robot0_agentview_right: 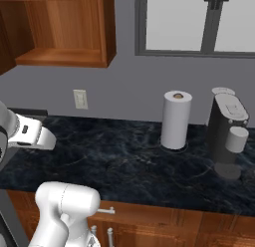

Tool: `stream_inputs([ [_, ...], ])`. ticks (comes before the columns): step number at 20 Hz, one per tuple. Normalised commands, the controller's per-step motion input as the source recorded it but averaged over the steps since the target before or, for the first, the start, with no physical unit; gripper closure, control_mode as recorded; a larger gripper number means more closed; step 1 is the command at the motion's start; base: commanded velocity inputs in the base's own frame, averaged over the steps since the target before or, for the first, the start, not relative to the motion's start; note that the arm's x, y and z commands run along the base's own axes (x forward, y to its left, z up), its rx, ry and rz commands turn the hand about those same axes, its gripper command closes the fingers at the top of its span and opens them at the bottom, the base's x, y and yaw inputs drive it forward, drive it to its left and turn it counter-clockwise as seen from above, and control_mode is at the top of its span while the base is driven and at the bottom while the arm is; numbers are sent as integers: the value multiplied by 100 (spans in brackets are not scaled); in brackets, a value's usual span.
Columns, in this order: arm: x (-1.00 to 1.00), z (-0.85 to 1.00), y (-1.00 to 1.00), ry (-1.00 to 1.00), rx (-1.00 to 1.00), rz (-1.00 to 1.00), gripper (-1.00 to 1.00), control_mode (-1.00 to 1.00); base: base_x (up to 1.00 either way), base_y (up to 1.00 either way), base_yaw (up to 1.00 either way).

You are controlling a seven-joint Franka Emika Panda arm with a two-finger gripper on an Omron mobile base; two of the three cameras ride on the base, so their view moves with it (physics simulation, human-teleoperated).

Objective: Open the cabinet. Pick the sponge and place it next to the sink. Then close the cabinet.

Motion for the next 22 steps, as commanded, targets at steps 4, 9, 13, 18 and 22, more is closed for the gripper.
stream_inputs([
  [4,0,0,0,0,0,0,-100,100,9,59,1],
  [9,0,0,0,0,0,0,-100,100,22,45,0],
  [13,0,0,0,0,0,0,-100,100,27,51,0],
  [18,0,0,0,0,0,0,-100,100,5,27,0],
  [22,0,0,0,0,0,0,-100,100,0,0,0],
])
